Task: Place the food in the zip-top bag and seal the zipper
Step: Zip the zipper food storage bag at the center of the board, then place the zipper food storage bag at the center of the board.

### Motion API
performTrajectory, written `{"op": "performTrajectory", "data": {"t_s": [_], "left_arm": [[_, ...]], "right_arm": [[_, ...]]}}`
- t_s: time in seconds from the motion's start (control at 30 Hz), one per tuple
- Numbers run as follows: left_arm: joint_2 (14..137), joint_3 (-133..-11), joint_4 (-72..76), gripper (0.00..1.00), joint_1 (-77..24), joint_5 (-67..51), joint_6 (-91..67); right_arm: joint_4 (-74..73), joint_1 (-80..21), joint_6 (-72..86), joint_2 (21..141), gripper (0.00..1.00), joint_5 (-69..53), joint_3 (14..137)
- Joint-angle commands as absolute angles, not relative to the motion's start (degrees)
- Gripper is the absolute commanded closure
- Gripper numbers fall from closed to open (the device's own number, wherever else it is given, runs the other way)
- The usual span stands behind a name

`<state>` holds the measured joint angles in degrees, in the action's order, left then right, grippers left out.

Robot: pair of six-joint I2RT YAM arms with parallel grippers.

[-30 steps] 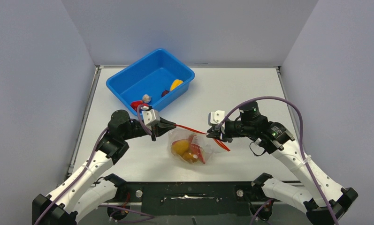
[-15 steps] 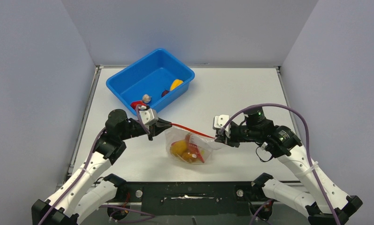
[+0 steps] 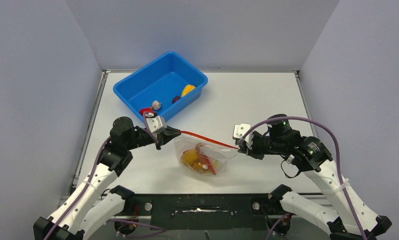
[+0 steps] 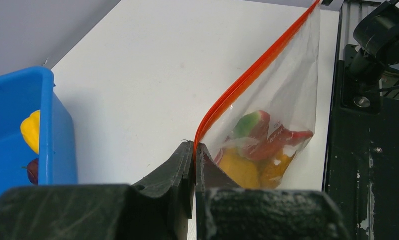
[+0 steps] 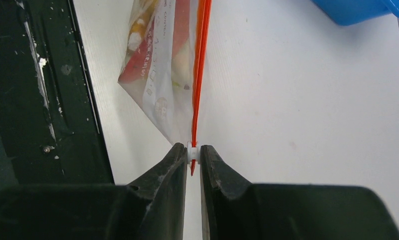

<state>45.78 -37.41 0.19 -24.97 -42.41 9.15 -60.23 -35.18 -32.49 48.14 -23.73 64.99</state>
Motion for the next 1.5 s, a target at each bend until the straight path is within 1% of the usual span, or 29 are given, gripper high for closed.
{"op": "performTrajectory", "data": {"t_s": [0.0, 0.17, 0.3, 0.43, 0.5, 0.57, 0.67, 0.7, 0.77, 0.9, 1.07, 1.13, 1.2, 1.27, 1.3, 1.4, 1.47], "left_arm": [[43.89, -40.43, -1.01, 1.00, -23.75, -42.70, 10.81], [43.04, -39.11, 1.06, 1.00, -23.64, -43.19, 8.38], [42.88, -37.88, 3.29, 1.00, -23.64, -45.69, 4.78], [42.36, -37.88, 2.86, 1.00, -23.73, -47.01, 2.86], [42.03, -37.97, 1.65, 1.00, -23.73, -46.72, 1.90], [42.25, -38.37, -0.21, 0.99, -23.73, -45.71, 1.35], [42.47, -38.55, -1.84, 0.71, -23.73, -41.86, 0.25], [42.48, -38.66, -2.46, 0.64, -23.76, -40.25, 0.19], [42.46, -39.20, -3.60, 0.57, -23.79, -36.77, 0.02], [42.39, -40.25, -5.13, 0.52, -23.81, -31.56, -1.04], [43.34, -41.72, -6.30, 0.47, -23.82, -29.33, -2.88], [43.70, -42.18, -6.46, 0.46, -23.82, -28.01, -3.99], [44.05, -42.37, -6.42, 0.43, -23.83, -27.57, -4.82], [44.44, -42.40, -6.21, 0.36, -23.83, -27.89, -5.48], [44.66, -42.30, -6.16, 0.34, -23.83, -27.71, -5.72], [45.13, -42.01, -6.03, 0.33, -23.84, -27.08, -6.22], [45.46, -41.66, -5.56, 0.33, -23.82, -25.99, -6.74]], "right_arm": [[-67.65, -34.51, -33.05, 46.12, 1.00, -16.49, 69.72], [-70.58, -34.54, -32.34, 46.06, 1.00, -16.07, 72.67], [-69.70, -34.54, -28.65, 45.17, 1.00, -22.47, 72.52], [-62.92, -34.52, -17.65, 43.15, 1.00, -29.92, 72.21], [-56.58, -34.55, -11.71, 41.33, 1.00, -34.62, 69.71], [-49.82, -34.54, -6.83, 39.86, 1.00, -35.42, 65.94], [-42.79, -34.53, -1.32, 39.73, 1.00, -27.41, 61.12], [-41.27, -34.53, -0.24, 40.43, 1.00, -24.55, 60.00], [-39.04, -34.49, 1.40, 42.65, 1.00, -20.49, 58.67], [-37.86, -34.39, 1.63, 48.35, 1.00, -15.58, 57.88], [-34.99, -33.26, 1.23, 53.75, 1.00, -0.95, 57.92], [-33.72, -30.44, 1.01, 55.30, 1.00, 3.24, 57.73], [-31.98, -25.94, 1.01, 56.58, 1.00, 4.18, 57.23], [-29.24, -20.76, 2.50, 57.70, 1.00, 4.54, 56.04], [-27.65, -18.13, 3.47, 58.05, 1.00, 4.68, 55.10], [-23.36, -10.70, 4.53, 59.87, 1.00, 0.37, 52.75], [-21.34, -7.92, 4.76, 61.83, 1.00, -1.80, 52.24]]}}
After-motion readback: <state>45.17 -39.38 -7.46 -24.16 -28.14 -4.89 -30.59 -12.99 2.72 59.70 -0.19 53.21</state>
